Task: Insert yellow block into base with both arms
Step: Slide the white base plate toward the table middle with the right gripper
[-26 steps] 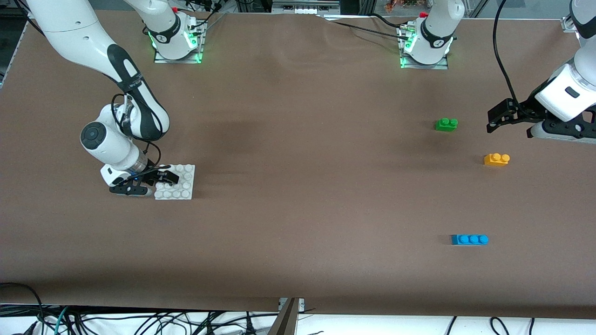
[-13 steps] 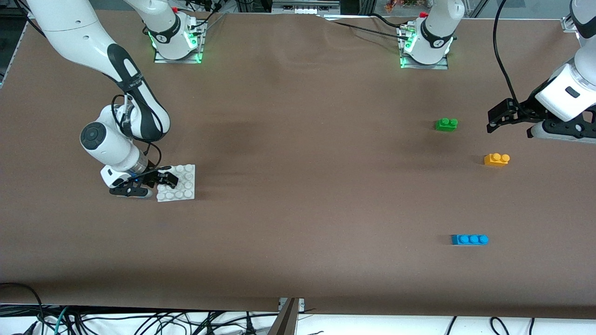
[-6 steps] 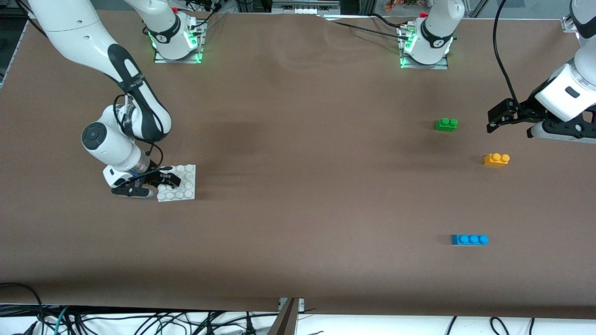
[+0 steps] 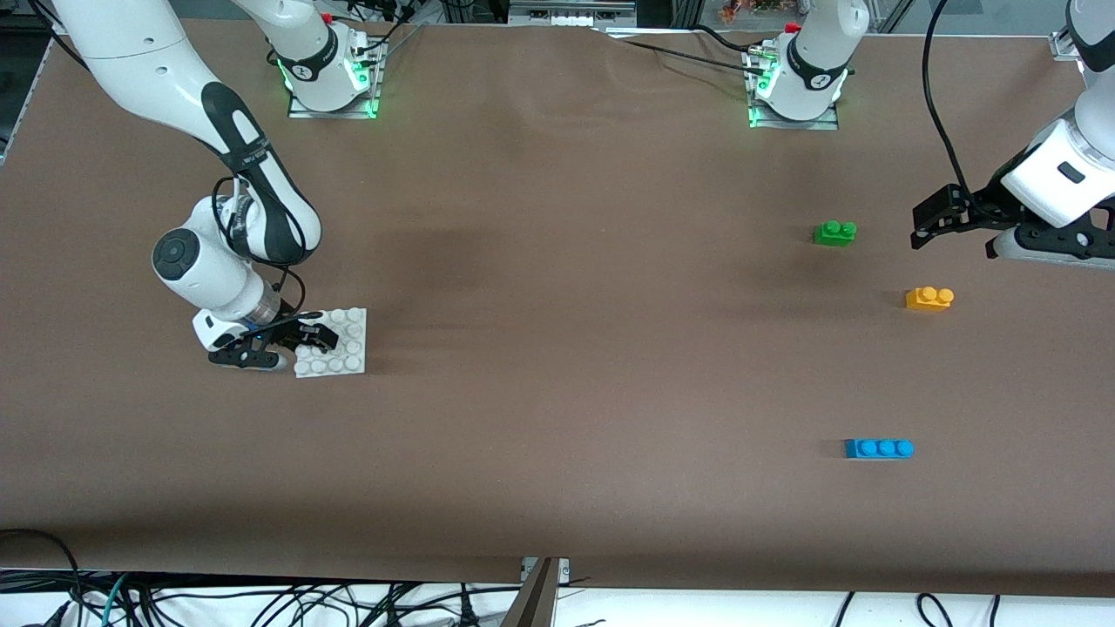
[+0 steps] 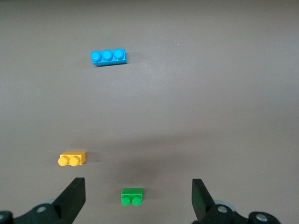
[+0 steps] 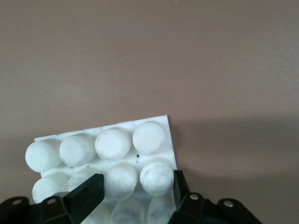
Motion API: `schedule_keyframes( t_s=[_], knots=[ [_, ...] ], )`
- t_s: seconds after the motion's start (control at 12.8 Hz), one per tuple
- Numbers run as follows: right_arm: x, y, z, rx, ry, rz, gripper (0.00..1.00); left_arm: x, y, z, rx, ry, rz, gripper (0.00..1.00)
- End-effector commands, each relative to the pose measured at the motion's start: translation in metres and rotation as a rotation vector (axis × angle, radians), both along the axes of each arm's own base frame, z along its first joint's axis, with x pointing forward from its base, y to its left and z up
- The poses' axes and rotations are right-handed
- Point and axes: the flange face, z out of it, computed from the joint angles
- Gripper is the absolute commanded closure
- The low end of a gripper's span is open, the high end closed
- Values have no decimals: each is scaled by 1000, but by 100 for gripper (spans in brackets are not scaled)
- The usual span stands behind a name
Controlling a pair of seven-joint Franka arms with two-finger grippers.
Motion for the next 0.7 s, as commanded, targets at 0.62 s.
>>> schedule_keyframes(
  t_s=[0.62],
  knots=[
    [4, 126, -6, 76, 0, -62, 34, 5, 0, 5, -23, 3, 3, 0]
  ],
)
